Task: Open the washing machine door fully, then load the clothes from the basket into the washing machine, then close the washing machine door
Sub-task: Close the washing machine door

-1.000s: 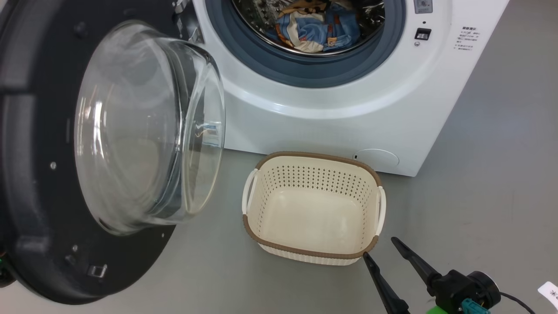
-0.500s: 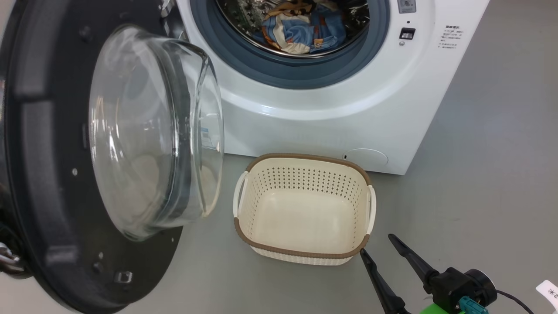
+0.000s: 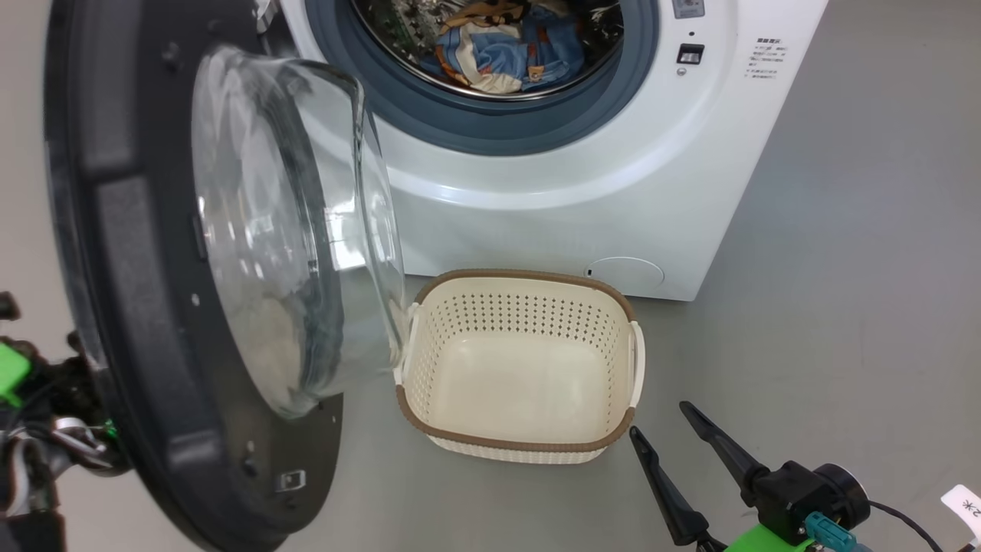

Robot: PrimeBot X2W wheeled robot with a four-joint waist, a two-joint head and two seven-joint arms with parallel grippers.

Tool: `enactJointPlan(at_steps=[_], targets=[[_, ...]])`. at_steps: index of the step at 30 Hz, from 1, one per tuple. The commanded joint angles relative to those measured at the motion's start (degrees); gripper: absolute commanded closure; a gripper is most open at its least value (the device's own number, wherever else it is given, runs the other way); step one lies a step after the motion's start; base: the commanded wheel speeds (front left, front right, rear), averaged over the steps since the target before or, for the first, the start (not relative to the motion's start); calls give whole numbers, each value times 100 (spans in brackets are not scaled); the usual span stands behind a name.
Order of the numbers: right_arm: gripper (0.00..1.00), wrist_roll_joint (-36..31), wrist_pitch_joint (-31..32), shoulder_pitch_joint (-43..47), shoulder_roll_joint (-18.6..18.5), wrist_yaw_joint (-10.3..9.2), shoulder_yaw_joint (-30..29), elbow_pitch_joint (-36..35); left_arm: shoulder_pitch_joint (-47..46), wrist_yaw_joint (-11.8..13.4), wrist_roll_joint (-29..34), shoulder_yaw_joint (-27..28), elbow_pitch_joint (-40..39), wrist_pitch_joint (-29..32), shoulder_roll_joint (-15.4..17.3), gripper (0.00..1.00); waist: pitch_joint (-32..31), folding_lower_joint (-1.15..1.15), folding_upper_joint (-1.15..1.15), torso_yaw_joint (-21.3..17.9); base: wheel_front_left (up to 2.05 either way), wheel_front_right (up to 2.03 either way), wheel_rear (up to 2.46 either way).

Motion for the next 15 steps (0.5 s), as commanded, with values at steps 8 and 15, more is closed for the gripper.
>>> enactJointPlan(at_steps=[8,15], targets=[[0,-26,-28,-132,38,9,128,-112,-176,-86,13,-324,-226,166,-176,100,-41,0,0,-92,0,0,0],[0,-20,-28,-104,9,9,138,-111,-211,-182,-166,-688,-137,136,-391,100,-91,0,0,-151,0,0,0]])
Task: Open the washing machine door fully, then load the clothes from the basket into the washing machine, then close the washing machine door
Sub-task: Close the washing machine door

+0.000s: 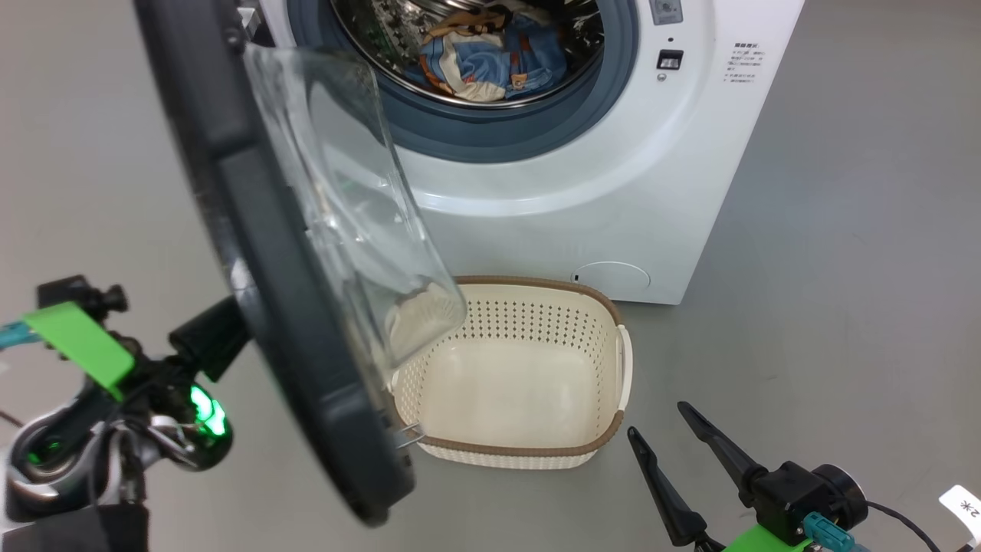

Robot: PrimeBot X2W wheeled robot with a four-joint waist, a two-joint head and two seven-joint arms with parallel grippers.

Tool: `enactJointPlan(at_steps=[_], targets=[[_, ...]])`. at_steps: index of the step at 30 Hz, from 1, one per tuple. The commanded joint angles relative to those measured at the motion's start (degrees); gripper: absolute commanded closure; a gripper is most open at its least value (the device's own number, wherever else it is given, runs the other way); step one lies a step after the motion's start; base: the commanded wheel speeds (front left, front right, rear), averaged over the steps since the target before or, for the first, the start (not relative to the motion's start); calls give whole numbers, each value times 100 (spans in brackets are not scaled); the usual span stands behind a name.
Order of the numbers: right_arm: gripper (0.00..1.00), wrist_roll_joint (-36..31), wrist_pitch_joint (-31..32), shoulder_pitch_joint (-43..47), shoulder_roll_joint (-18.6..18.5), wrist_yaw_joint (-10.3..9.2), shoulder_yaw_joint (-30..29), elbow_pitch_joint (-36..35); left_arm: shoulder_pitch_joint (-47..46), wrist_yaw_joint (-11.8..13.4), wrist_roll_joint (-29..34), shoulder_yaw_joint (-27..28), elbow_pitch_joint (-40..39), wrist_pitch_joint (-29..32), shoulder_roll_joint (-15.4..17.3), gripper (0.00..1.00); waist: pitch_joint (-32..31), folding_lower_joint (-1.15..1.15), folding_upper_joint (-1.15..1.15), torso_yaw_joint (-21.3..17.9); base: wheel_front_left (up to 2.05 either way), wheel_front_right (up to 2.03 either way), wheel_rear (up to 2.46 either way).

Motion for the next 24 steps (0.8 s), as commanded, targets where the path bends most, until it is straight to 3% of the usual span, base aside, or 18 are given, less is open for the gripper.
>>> enactJointPlan(at_steps=[1,11,13,24], targets=[[0,-19,-28,-93,-27,9,135,-118,-208,-103,-154,-42,-169,120,14,100,-22,0,0,-18,0,0,0],[0,1,-28,-64,-53,9,204,-98,-464,-423,-408,-425,335,-378,-51,100,-85,0,0,-83,0,0,0],[0,9,-28,-78,-56,9,249,-86,-584,-599,-507,-551,640,-623,-55,100,-118,0,0,-170,0,0,0],[0,17,-28,-5,-123,9,204,-99,-888,-1006,-755,-843,1301,-1099,-57,100,-136,0,0,-515,0,0,0]])
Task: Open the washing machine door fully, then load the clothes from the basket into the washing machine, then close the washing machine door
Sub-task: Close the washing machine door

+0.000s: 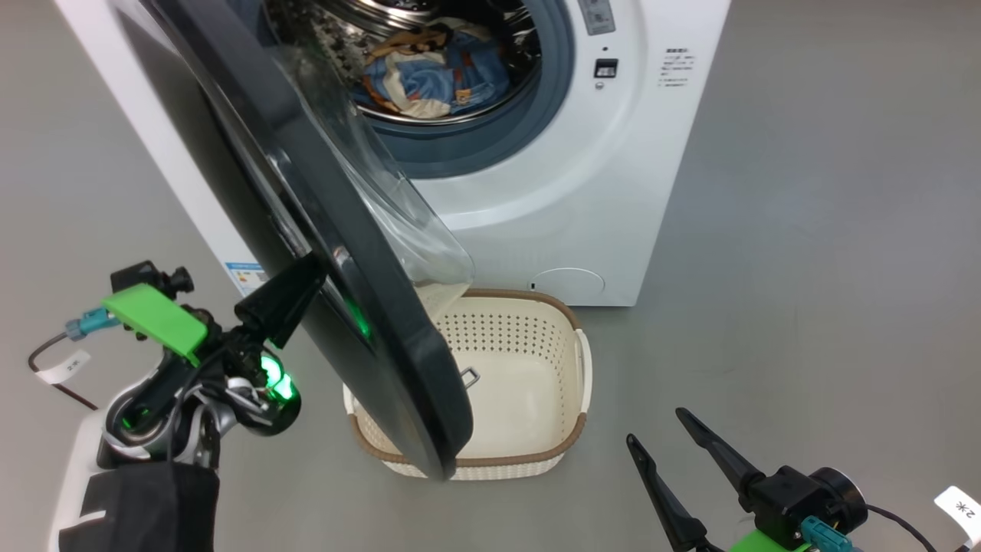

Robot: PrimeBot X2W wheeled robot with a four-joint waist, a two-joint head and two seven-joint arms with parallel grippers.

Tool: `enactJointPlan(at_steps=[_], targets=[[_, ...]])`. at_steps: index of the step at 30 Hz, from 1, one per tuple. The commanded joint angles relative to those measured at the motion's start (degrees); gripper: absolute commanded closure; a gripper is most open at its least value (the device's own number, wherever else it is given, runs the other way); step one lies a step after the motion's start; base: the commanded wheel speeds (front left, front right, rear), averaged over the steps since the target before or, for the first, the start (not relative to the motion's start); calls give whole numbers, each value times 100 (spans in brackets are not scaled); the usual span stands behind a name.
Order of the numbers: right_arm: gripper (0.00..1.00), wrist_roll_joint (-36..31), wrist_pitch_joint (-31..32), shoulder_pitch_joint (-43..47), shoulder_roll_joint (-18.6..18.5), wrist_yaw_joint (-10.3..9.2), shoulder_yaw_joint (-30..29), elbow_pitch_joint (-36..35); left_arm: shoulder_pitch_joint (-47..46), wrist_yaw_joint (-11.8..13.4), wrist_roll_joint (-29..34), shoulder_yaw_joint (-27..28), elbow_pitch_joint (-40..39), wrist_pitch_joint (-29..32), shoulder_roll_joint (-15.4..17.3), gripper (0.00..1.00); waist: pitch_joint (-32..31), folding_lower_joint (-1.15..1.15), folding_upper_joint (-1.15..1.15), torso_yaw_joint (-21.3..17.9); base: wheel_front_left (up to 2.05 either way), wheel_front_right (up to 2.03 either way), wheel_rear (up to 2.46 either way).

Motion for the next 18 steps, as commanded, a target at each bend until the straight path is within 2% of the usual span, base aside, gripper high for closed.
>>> enactJointPlan(at_steps=[1,18], targets=[[0,14,-28,-15,-23,9,91,-137,-272,-70,-73,80,-114,-8,79,100,5,0,0,-73,0,0,0],[0,10,-28,4,22,9,81,-147,-652,-295,-320,-352,423,-468,79,100,20,0,0,-279,0,0,0]])
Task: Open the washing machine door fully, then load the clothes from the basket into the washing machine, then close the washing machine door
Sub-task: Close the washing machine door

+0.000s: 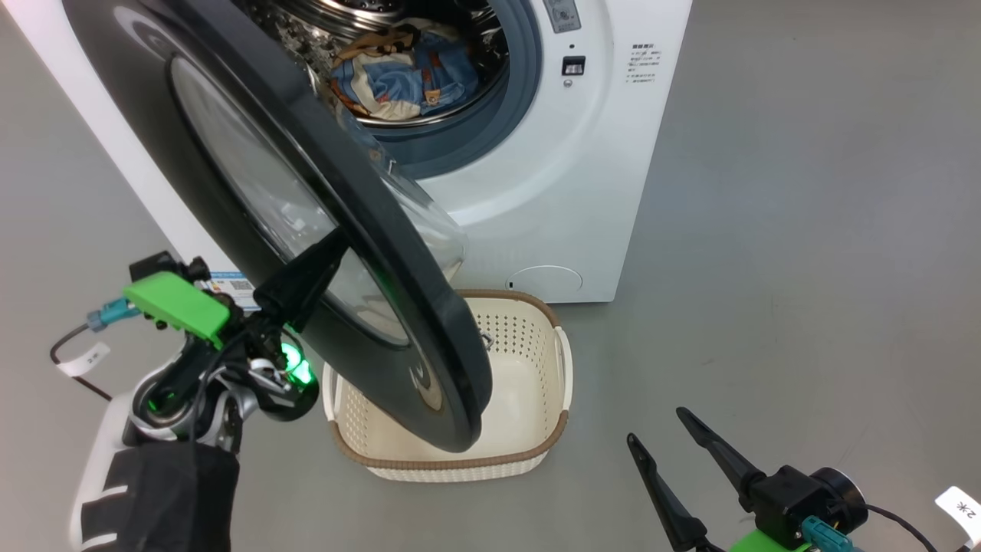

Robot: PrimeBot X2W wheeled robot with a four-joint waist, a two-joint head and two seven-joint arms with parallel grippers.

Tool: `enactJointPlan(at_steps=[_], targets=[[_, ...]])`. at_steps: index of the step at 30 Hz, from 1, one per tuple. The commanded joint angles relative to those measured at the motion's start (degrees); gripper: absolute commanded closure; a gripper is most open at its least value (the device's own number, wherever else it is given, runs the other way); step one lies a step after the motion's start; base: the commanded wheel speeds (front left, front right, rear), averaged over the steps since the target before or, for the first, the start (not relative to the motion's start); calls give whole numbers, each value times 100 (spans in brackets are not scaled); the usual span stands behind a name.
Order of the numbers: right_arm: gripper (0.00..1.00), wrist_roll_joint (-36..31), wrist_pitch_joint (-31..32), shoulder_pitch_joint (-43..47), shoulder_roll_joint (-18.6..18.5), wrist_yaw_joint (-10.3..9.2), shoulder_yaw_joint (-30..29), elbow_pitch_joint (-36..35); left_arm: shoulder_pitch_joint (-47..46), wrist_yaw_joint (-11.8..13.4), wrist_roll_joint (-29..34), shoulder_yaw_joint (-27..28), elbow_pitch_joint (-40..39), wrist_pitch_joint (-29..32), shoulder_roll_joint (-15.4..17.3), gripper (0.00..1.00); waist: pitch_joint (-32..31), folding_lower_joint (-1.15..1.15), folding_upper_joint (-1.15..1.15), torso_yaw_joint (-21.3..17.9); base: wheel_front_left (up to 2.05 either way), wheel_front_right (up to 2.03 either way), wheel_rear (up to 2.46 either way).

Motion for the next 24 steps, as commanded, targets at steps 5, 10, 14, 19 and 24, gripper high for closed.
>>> enactJointPlan(at_steps=[5,10,14,19,24], targets=[[0,4,-28,3,20,9,87,-149,-324,-60,-20,19,-100,-170,78,100,8,0,0,-5,0,0,0],[0,6,-28,-8,56,9,73,-149,-161,-64,655,-62,-430,-652,162,100,-6,0,0,-48,0,0,0],[0,10,-28,8,78,9,15,-153,147,-65,1247,-199,-863,-1014,285,100,-22,0,0,-65,0,0,0],[0,-4,-28,33,109,9,-51,-172,507,-65,1798,-385,-1258,-1473,390,31,-41,0,0,-75,0,0,0],[0,-12,-28,79,113,9,-156,-204,959,-65,2614,-736,-1680,-2129,660,0,-72,0,0,-59,0,0,0]])
